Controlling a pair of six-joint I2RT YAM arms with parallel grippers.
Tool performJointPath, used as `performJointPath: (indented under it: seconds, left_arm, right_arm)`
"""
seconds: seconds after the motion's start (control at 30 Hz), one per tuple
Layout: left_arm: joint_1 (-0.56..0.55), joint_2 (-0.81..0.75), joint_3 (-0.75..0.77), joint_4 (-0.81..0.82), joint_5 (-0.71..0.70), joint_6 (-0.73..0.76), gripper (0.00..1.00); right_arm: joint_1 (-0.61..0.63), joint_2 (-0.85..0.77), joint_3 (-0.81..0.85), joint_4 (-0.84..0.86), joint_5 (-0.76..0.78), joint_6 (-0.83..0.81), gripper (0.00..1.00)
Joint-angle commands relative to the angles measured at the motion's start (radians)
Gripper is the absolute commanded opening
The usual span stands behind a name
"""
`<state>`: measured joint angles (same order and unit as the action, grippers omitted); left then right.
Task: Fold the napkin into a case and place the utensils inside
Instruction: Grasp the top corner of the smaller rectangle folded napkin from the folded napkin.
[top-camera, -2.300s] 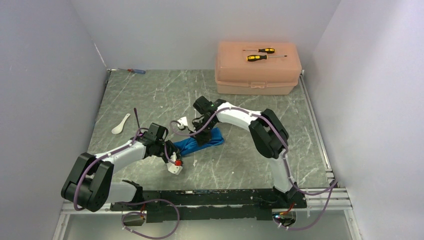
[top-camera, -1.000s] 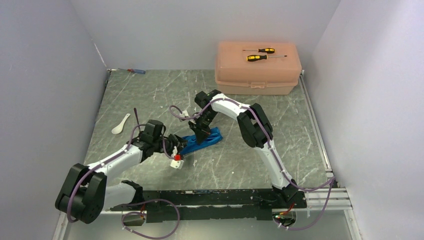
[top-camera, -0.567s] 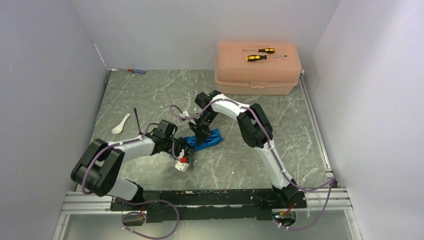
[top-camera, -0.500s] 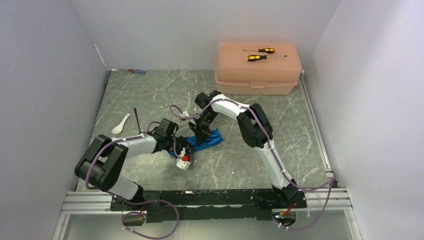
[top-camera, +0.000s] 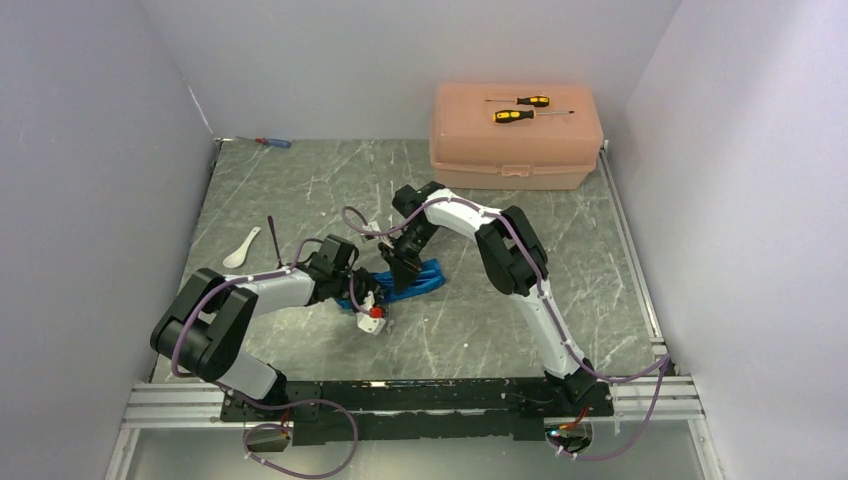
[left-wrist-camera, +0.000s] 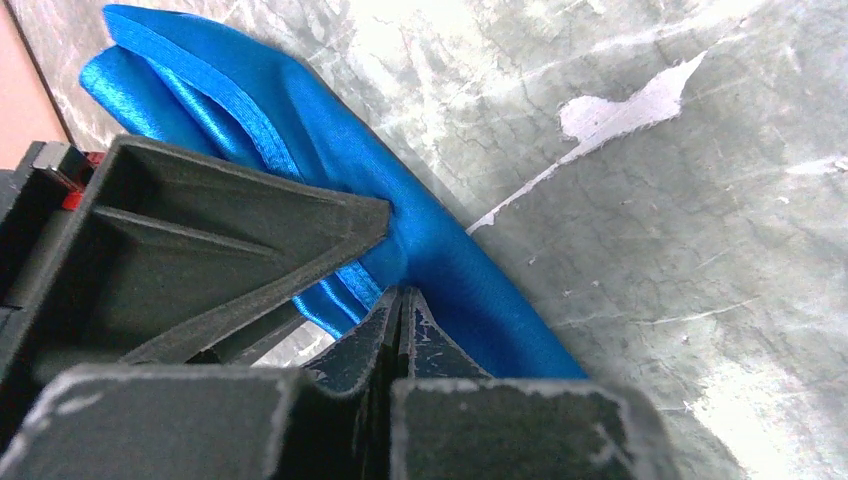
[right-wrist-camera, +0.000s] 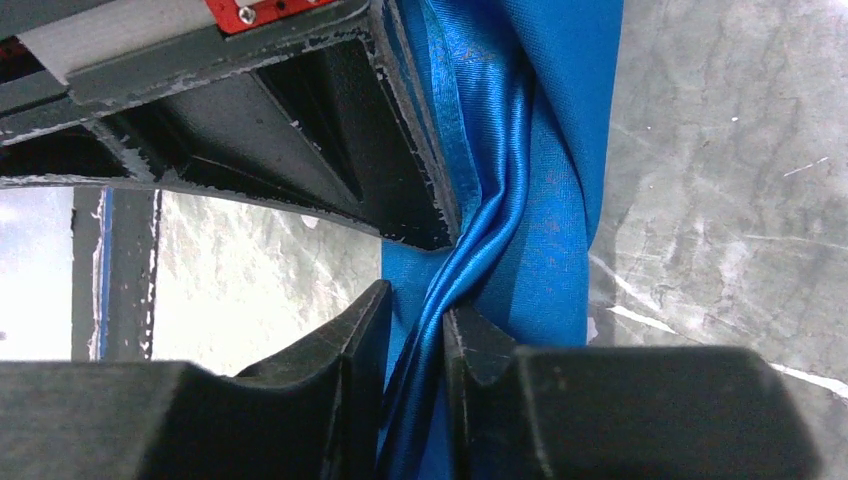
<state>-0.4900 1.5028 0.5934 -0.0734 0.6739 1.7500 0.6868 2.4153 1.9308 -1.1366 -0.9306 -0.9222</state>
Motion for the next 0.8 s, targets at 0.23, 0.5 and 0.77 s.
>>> performJointPath:
  seconds: [0.23, 0.5, 0.77]
  left_arm:
    - [-0.011, 0.000, -0.037, -0.071, -0.083, 0.006, 0.03]
    - [-0.028, -0.015, -0.047, -0.089, -0.082, -0.016, 0.03]
    - [-0.034, -0.007, -0.028, -0.095, -0.084, -0.066, 0.03]
  right_arm:
    - [-0.068, -0.201, -0.171, 0.262, -0.088, 0.085, 0.42]
    - [-0.175, -0.443, -0.478, 0.688, -0.102, 0.354, 0.46]
    - [-0.210, -0.649, -0.778, 1.036, -0.057, 0.550, 0.00]
